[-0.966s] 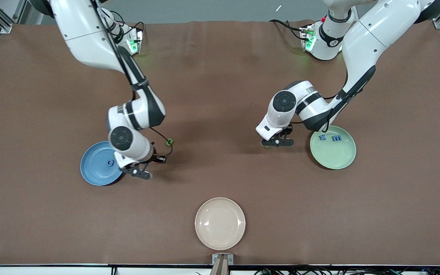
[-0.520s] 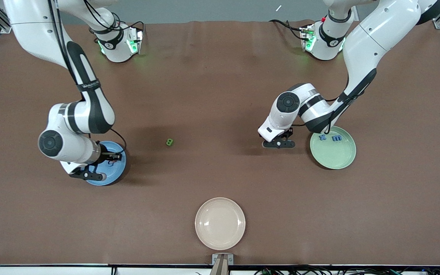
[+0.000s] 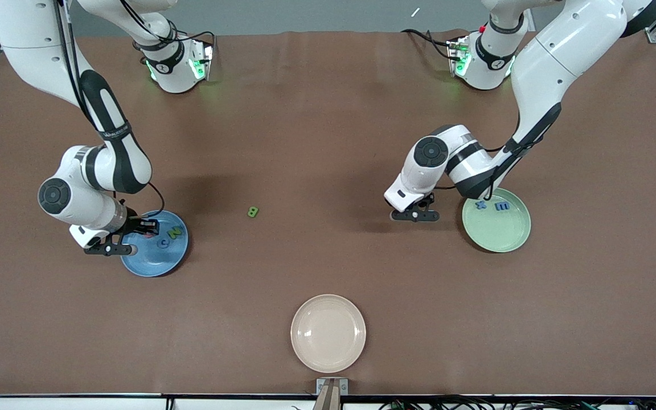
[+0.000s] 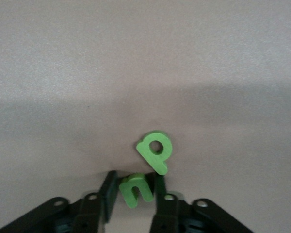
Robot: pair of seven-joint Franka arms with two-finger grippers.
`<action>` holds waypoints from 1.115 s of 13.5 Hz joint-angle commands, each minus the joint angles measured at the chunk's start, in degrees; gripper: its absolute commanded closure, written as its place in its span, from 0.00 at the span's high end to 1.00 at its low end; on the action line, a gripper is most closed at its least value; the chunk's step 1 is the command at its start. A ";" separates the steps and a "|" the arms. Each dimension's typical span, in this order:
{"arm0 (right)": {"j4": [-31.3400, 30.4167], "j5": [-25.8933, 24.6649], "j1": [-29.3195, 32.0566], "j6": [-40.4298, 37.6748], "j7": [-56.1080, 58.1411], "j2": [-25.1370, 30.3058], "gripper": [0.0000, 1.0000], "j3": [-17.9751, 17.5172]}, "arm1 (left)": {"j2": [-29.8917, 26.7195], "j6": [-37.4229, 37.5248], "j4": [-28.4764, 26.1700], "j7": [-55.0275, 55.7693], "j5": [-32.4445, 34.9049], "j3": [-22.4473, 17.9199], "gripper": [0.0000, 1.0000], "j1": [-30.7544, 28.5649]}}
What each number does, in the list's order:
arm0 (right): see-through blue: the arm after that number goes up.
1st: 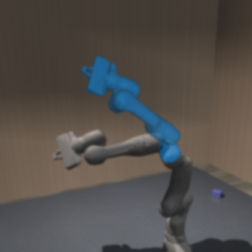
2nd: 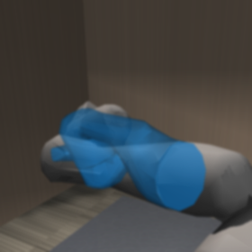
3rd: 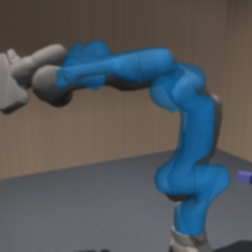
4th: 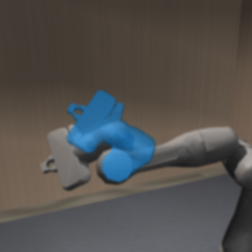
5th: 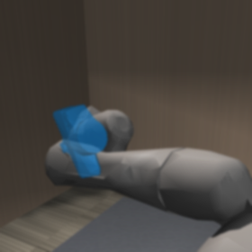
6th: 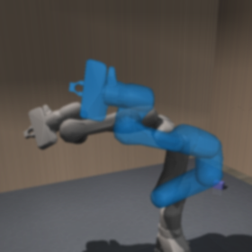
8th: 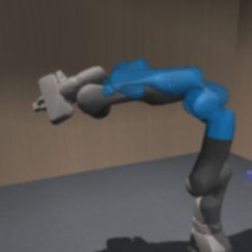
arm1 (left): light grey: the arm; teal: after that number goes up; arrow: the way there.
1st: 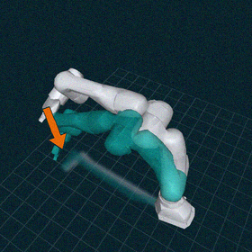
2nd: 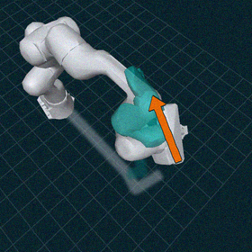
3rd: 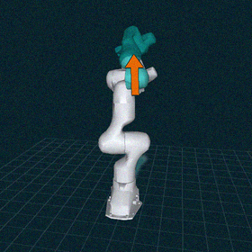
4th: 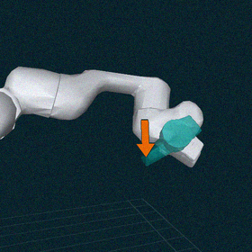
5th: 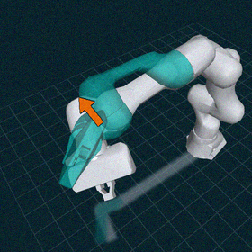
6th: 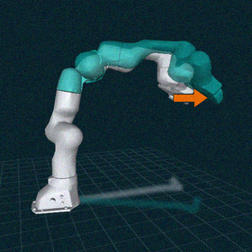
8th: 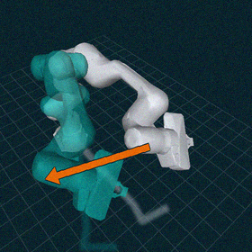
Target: Sort uppercase to blue plate, lowercase to green plate
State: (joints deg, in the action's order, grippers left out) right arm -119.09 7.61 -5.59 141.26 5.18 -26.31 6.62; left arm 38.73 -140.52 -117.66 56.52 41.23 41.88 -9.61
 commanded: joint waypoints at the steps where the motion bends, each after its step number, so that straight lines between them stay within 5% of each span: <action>1: -2.73 0.04 0.66 1.65 0.54 1.79 0.02 -1.17 | 0.47 -0.37 -0.38 0.61 1.57 -0.66 0.30 0.21; 5: -2.64 0.39 0.14 1.30 0.10 0.73 0.05 -1.43 | 0.38 -0.37 -0.38 0.61 1.57 -0.66 0.23 0.12; 7: -2.64 0.39 -0.21 0.86 -0.17 0.73 0.15 -1.43 | 0.03 -0.28 -0.38 0.61 1.57 -0.66 0.20 -0.58; 9: -2.64 0.39 -0.22 0.16 -0.25 0.82 0.99 -1.43 | -0.15 -0.19 -0.55 0.61 1.57 -0.66 0.17 -0.67; 13: -0.98 0.48 -0.91 -4.84 -0.52 2.31 1.00 -1.43 | -0.23 -0.19 -0.38 0.61 1.57 -0.57 0.18 -0.67; 15: 2.43 0.48 -2.75 -9.40 -5.58 3.19 1.00 -1.43 | -0.23 -0.02 -0.29 0.44 1.57 -0.57 0.37 -0.58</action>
State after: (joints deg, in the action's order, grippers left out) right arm -118.61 7.69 -6.48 136.06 3.80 -25.54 5.22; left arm 38.70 -140.54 -117.53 56.52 41.25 41.81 -9.93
